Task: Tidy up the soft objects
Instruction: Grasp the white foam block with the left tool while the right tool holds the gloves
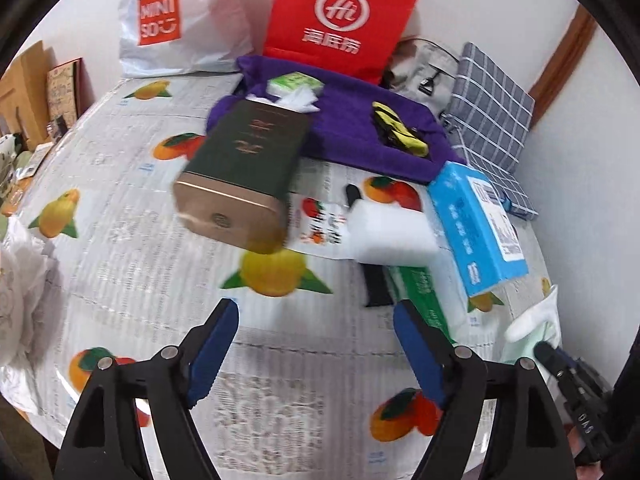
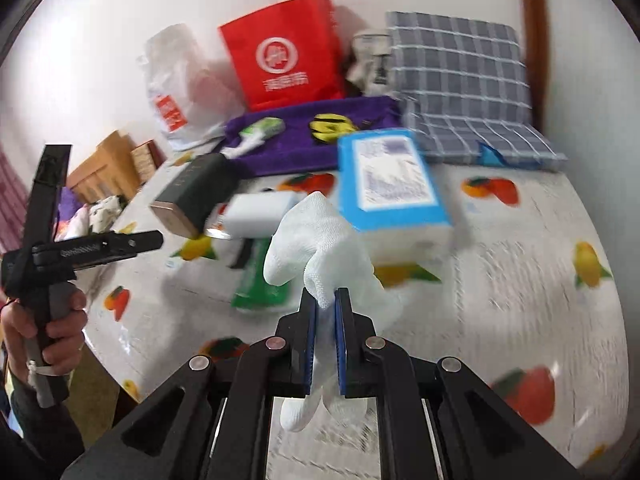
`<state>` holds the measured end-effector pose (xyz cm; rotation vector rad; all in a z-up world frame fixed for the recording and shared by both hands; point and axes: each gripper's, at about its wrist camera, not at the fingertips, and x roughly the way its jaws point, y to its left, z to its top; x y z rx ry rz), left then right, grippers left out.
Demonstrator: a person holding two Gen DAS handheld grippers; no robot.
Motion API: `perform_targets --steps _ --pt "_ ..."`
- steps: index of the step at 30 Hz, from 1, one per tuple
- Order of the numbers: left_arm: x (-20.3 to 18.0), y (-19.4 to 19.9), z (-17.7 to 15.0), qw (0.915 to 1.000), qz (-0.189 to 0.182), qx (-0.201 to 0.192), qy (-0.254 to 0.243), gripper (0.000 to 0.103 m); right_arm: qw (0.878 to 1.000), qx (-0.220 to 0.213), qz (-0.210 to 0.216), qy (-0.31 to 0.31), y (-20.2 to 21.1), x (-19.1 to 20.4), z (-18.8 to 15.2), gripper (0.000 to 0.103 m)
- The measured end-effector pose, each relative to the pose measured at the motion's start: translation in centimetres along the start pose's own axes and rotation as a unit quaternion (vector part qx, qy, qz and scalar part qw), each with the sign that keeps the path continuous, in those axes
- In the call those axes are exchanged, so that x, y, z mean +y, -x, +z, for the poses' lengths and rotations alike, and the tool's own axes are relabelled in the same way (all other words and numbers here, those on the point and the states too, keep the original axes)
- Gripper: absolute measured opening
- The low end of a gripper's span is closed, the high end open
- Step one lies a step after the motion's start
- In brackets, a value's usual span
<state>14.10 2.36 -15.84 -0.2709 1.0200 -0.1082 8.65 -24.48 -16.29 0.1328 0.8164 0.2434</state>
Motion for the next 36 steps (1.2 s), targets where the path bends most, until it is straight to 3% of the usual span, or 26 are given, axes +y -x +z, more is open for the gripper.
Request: perform_targets --steps 7,12,24,36 --pt "-3.8 -1.8 0.4 0.9991 0.000 0.008 -0.041 0.079 0.999 0.009 -0.024 -0.018 -0.5 -2.5 -1.7 0.009" --pt "-5.9 -3.5 1.4 0.9986 -0.006 0.005 -0.052 0.079 0.999 0.012 -0.017 -0.025 -0.8 -3.5 -2.3 0.010" --pt "-7.9 -6.8 3.5 0.9985 0.004 0.004 -0.055 0.079 0.999 0.029 -0.002 -0.034 -3.2 -4.1 -2.6 0.011" --pt "-9.0 -9.7 4.1 0.9965 0.042 0.001 -0.073 0.079 0.999 0.039 0.004 -0.034 -5.0 -3.9 -2.6 0.012"
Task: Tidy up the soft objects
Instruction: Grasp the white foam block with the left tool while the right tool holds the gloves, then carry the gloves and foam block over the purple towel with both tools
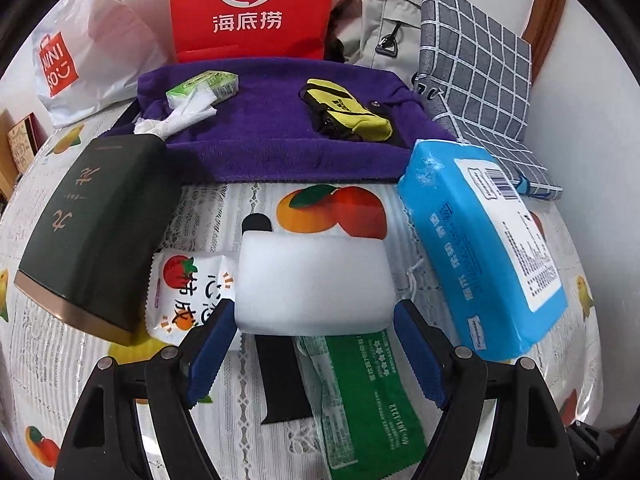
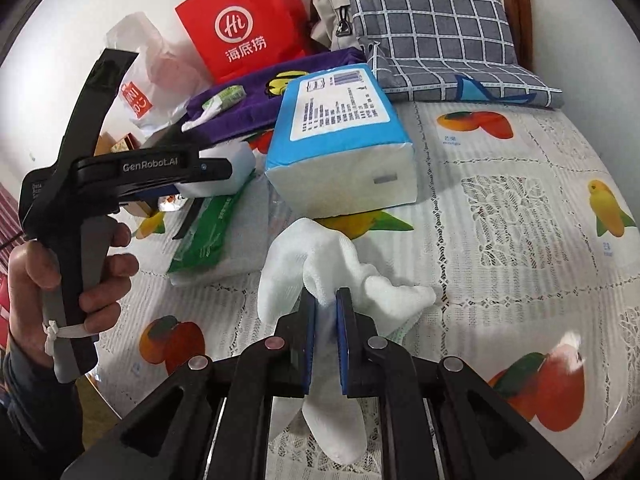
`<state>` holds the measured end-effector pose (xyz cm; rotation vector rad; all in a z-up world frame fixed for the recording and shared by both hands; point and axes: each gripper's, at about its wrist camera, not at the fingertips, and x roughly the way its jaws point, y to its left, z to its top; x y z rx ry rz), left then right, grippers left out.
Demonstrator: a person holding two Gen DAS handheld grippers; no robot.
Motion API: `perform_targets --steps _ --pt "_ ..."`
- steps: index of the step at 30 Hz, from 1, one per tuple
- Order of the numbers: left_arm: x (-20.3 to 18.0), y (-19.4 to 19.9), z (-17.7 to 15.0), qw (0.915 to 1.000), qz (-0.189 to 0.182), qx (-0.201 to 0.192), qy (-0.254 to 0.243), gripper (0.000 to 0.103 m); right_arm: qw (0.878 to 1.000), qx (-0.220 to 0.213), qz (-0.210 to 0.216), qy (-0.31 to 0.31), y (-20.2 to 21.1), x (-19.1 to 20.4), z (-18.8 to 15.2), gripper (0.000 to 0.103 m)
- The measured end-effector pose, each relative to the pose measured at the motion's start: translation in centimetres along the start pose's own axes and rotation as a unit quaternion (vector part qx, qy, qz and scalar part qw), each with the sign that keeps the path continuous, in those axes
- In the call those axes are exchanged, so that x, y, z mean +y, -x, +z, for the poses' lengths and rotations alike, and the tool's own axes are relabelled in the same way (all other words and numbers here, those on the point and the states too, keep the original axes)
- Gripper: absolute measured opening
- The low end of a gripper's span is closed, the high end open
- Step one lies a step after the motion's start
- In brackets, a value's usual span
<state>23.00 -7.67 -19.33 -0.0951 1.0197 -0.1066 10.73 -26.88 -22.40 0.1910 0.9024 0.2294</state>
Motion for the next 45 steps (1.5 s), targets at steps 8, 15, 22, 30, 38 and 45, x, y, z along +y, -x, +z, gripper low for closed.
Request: perform_targets --steps 8,15,22,30,38,45 --pt "0.5 -0.1 0.1 0.9999 -0.011 -0.008 -0.001 0.075 1.000 0.003 0.004 0.007 -0.5 0.2 -0.1 0.023" --pt "1.8 2.1 -0.9 0.9993 -0.030 -0.023 0.001 0.074 0.999 0.000 -0.019 0.028 -0.6 1.0 -0.2 0.014" --pt "3.1 4.6 -1.7 0.9984 -0.040 -0.039 0.005 0.074 1.000 -0.017 0.000 0.024 1.5 1.4 0.1 0.011" --pt "4.3 7.7 -2.4 0.9972 -0.047 -0.058 0.010 0.074 0.998 -0.048 0.028 0.033 4.8 3.0 1.3 0.011" --pt "5.4 10.7 -1.4 0.9956 -0.050 -0.077 0.017 0.074 0.996 -0.074 0.033 0.032 7.1 4.2 3.8 0.011" --pt "6.4 12.7 0.2 0.9945 -0.039 -0.095 0.019 0.074 0.993 -0.101 0.036 0.039 8.8 5.2 6.6 0.011"
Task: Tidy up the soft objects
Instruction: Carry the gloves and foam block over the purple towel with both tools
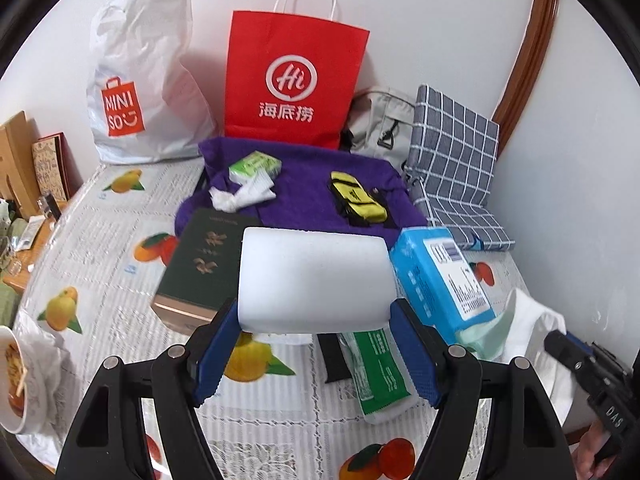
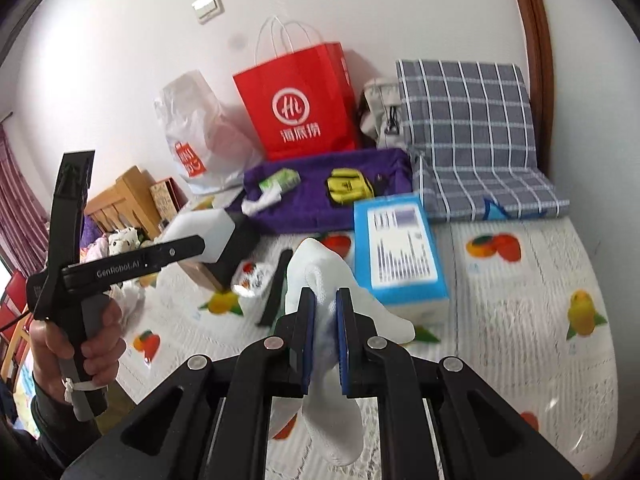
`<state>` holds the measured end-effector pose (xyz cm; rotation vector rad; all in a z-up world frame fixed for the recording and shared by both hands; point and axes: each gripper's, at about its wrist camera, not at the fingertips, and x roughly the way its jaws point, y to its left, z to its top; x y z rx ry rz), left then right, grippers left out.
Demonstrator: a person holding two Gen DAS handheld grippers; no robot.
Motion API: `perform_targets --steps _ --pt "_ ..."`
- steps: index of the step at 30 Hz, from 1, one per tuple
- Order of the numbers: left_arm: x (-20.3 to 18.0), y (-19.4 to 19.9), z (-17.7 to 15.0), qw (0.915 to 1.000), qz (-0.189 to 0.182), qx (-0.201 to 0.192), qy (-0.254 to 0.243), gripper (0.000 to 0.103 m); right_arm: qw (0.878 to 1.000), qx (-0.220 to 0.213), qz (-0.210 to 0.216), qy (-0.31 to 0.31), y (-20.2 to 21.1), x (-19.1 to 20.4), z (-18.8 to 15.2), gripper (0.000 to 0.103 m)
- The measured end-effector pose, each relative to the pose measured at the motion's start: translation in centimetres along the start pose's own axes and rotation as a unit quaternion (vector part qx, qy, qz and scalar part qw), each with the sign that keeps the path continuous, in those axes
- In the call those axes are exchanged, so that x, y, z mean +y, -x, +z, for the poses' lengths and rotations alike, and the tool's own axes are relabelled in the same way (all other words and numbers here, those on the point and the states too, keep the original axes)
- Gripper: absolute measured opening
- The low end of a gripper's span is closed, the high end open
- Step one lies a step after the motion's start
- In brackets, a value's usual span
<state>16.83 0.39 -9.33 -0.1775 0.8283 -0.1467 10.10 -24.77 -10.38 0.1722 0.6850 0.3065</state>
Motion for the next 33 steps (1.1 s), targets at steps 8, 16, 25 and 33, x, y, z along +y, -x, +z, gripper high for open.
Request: perform_targets --steps 8,16,25,33 --pt "0.8 -0.2 2.1 0.9999 0.005 -0.007 0.006 0.074 1.000 -0.009 -0.010 0.004 -0.7 0.6 3.8 0.011" --pt "1.6 -1.8 4.8 0.9999 0.013 -0.006 0.007 0.074 1.000 -0.017 -0.016 0.000 -2.7 0.4 7.8 0.011" --pt "2.7 -4.0 7.6 0.9998 0.021 -0.002 -0.003 0.074 0.999 -0.023 -0.021 -0.011 -5.5 -0.1 11.3 0.011" --pt "3.5 -6.2 9.9 0.9994 0.034 -0.002 -0.002 0.074 0.999 -0.024 -0.016 -0.022 -8.0 -0.9 13.5 0.011"
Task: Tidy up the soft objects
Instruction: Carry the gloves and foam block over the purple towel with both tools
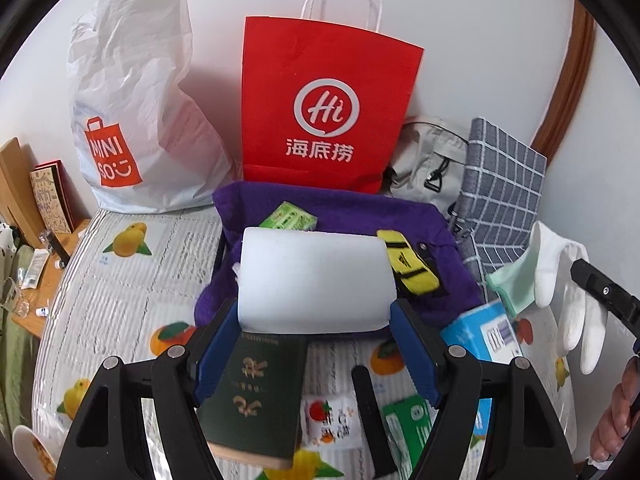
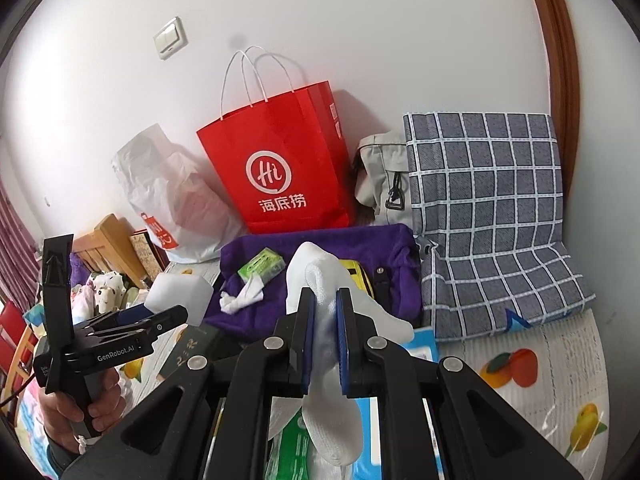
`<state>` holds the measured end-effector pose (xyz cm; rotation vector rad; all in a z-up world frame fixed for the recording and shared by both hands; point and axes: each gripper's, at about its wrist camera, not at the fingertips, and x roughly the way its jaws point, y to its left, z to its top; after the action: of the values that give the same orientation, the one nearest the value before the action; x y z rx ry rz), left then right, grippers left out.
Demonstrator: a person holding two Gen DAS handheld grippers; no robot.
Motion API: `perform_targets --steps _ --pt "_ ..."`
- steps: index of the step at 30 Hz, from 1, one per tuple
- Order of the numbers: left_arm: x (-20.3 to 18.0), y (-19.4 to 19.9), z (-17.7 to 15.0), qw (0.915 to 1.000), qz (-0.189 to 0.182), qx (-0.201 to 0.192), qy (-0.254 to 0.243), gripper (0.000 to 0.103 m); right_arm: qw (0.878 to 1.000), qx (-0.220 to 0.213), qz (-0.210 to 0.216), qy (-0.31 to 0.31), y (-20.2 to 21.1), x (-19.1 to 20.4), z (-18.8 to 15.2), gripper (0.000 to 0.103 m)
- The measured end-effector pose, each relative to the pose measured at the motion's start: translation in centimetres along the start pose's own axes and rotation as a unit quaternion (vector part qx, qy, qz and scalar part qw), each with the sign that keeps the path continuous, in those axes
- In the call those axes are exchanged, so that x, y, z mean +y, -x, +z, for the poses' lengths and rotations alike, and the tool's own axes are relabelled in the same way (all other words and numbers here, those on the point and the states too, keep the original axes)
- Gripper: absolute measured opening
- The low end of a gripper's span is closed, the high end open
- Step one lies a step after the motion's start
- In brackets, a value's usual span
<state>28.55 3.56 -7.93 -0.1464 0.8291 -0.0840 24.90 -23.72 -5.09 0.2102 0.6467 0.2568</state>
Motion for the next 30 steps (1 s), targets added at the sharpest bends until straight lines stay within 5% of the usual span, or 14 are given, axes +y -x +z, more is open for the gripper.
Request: perform_targets --steps 16,30 --pt "0.5 -6.5 3.2 0.9993 0.014 0.036 -0.002 0.075 1.000 0.022 -0.001 0.004 -7.4 -1.3 4.1 0.011" --pt "0.1 -11.6 3.1 0.9968 0.005 0.079 -0.002 0.076 0.997 0.061 -0.031 0.024 -16.3 -3.6 4.5 0.011"
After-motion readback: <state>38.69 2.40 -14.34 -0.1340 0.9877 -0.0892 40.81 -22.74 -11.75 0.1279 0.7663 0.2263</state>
